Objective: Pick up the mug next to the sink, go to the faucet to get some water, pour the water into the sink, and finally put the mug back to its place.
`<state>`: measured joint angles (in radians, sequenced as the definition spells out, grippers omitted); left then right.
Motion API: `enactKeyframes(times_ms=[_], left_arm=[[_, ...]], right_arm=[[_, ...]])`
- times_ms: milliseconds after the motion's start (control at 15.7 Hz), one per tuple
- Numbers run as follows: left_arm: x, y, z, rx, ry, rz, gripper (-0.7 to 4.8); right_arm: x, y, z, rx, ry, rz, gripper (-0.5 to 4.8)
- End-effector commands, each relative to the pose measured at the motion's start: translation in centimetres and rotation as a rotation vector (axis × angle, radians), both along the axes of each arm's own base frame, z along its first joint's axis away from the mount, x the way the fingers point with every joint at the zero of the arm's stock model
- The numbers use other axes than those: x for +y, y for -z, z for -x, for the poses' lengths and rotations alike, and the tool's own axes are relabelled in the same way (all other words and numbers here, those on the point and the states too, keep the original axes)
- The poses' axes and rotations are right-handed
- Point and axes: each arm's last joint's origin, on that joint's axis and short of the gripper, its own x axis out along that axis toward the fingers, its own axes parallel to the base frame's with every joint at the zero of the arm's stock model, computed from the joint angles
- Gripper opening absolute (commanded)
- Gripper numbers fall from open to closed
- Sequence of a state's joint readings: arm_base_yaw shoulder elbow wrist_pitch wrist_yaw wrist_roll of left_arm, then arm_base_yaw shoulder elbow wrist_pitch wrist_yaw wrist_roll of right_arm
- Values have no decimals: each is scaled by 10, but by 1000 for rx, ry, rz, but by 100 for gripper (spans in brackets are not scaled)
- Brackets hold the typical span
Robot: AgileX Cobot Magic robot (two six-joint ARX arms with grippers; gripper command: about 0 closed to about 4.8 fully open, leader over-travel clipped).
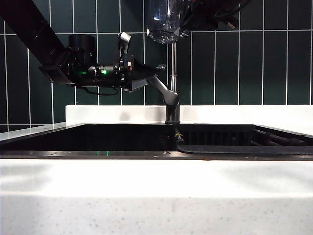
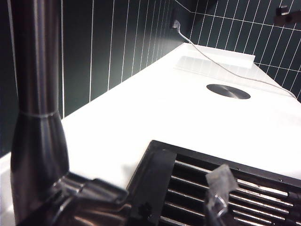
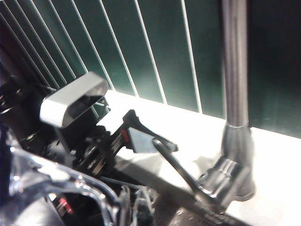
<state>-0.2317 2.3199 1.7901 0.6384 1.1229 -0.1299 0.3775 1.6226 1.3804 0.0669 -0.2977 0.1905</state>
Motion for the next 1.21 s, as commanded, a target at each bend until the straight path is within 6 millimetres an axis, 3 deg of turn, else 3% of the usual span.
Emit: enactKeyframes(times_ms=[64, 383, 511, 894, 1022, 1213], left_arm=[[-1, -1, 0, -6, 18, -2, 372], [-1, -1, 2, -22, 73, -11, 371], [-1, 0, 4, -17, 139, -18, 336], [-1, 3, 6, 13, 224, -30, 336], [-1, 3, 6, 12, 206, -29, 336], [-1, 2, 0, 17, 14, -13, 337]], right_arm=[[1, -6, -1, -43, 8, -29, -9], [1, -5, -2, -37, 8, -29, -9], [1, -5, -2, -37, 8, -29, -9], [1, -4, -2, -30, 8, -26, -9], [1, -4, -2, -30, 8, -26, -9], [1, -4, -2, -29, 8, -26, -9]])
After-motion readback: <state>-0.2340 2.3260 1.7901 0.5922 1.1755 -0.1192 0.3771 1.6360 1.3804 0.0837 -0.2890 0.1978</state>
